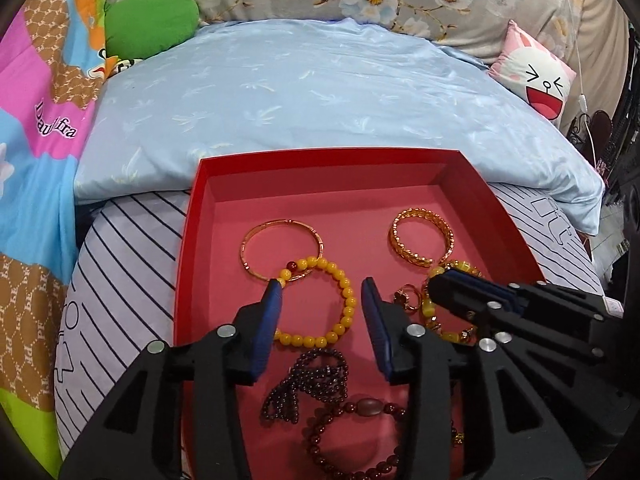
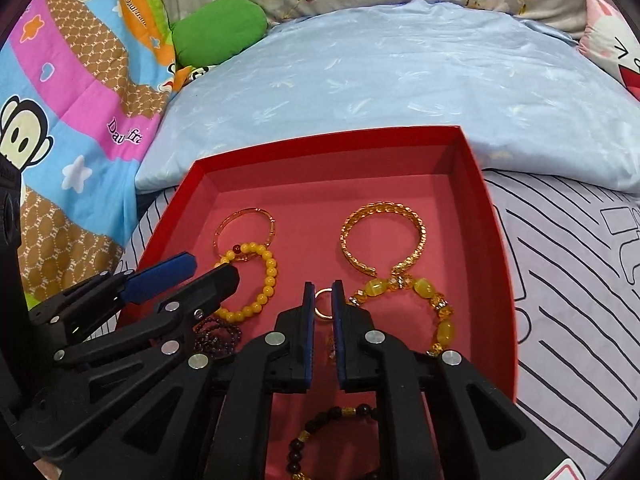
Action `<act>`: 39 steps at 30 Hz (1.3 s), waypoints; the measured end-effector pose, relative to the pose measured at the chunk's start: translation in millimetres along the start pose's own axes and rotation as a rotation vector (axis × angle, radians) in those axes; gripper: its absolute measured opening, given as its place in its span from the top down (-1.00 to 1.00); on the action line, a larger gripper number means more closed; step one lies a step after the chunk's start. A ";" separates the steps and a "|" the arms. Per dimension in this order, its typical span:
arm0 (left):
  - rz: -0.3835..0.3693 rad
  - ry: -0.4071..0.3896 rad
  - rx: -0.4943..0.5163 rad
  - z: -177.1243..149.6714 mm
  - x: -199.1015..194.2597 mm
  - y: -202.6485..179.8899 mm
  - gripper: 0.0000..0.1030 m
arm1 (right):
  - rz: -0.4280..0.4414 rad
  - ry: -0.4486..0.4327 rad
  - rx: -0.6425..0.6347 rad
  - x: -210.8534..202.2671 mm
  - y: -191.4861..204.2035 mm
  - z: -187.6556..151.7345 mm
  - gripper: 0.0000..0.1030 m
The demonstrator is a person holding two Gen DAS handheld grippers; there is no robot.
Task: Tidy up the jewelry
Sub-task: 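Carry the yellow bracelet and gold rings into the red tray and open both tools, then move both tools back toward the gold hoop earrings on the sheet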
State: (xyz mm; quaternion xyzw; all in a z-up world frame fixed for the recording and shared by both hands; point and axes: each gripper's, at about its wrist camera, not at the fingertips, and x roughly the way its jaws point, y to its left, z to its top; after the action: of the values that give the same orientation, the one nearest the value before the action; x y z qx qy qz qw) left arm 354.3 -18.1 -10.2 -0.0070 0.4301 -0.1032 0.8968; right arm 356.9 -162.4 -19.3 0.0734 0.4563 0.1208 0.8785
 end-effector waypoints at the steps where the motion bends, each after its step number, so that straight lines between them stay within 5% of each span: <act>1: 0.005 -0.003 0.004 -0.8 -1.5 -0.5 0.23 | -0.004 -0.005 0.001 -2.6 -1.0 -0.9 0.74; 22: -0.007 -0.065 0.041 -38.6 -83.1 -25.9 0.23 | -0.037 -0.095 -0.037 -93.6 17.2 -48.8 0.69; 39: -0.018 -0.020 0.017 -119.2 -133.2 -42.7 0.23 | -0.089 -0.020 -0.044 -134.3 16.9 -154.0 0.69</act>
State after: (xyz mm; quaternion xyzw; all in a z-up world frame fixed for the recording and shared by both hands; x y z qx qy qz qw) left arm 173.5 -25.3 21.6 -0.0041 0.4201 -0.1148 0.9002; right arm 153.8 -180.9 1.8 0.0350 0.4474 0.0911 0.8890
